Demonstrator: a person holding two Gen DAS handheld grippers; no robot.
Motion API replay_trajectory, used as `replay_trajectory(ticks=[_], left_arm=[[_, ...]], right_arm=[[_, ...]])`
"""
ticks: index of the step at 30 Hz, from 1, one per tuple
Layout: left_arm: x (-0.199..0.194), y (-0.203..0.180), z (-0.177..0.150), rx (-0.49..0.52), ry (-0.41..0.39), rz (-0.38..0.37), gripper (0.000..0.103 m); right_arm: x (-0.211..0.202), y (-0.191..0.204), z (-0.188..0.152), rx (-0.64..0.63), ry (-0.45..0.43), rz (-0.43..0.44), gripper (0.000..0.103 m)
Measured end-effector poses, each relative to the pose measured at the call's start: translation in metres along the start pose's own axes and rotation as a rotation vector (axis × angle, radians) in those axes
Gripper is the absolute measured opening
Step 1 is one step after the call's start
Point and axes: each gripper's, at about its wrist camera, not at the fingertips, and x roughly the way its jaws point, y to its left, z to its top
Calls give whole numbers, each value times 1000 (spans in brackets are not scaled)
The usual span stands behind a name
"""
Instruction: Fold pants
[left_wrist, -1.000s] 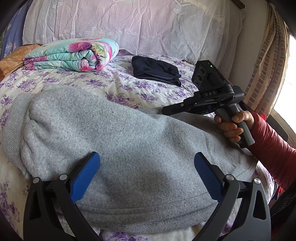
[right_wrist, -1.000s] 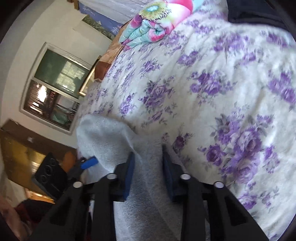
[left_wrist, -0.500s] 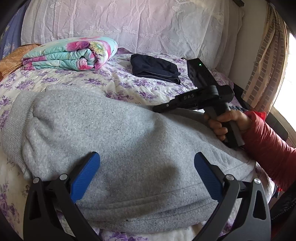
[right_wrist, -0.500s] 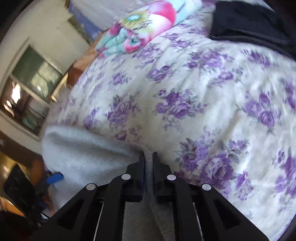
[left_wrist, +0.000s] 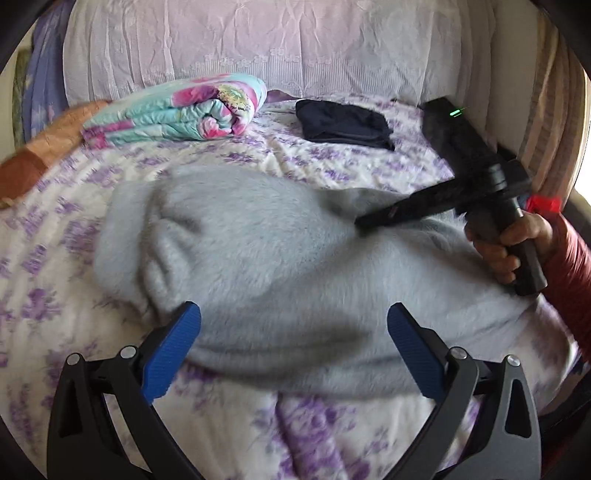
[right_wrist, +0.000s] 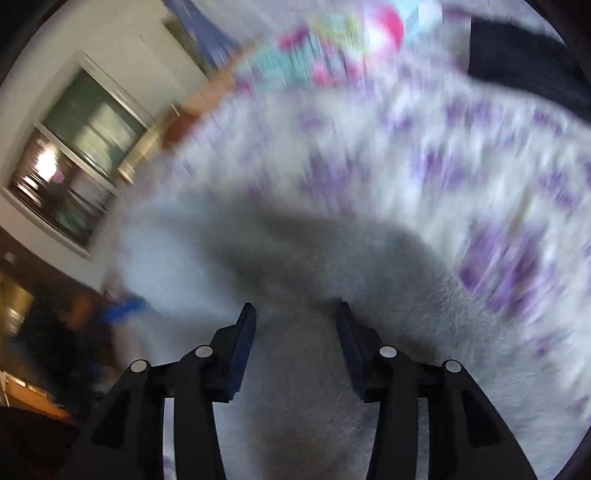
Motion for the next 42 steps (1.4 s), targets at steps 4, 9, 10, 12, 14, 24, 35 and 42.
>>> replay_trajectory(ticks=[4,9,10,12,14,24,35,42], left_arm=[[-13,-4,-2,10,-15,69,98],[-30,-4,20,-58,-106,-64,98],[-27,-5,24,-64,-122,-90,98],[-4,-6,27,-75,-96,-90,98],[22,-3,21,-96,-34,-41,98],[22,-15,7,-30,-73,-2,99],[22,-17,5,-20,-66,16,99],[15,-24,11,-62,-51,33,98]], right_arm=[[-39,16,-14,-11,-70,-37,46],[-68,27,-80,-14,-70,-76,63],[-66,21,-97,15,-51,-93,63],[-75,11,-124,63,-107,-79,61],[-110,2,-147,155,-214,-92,61],[-280,-118,-325,840,-727,-153,67],[-278,-179,-322,946,-750,-151,82],[-272,-168,-310,853,-803,-330,70]])
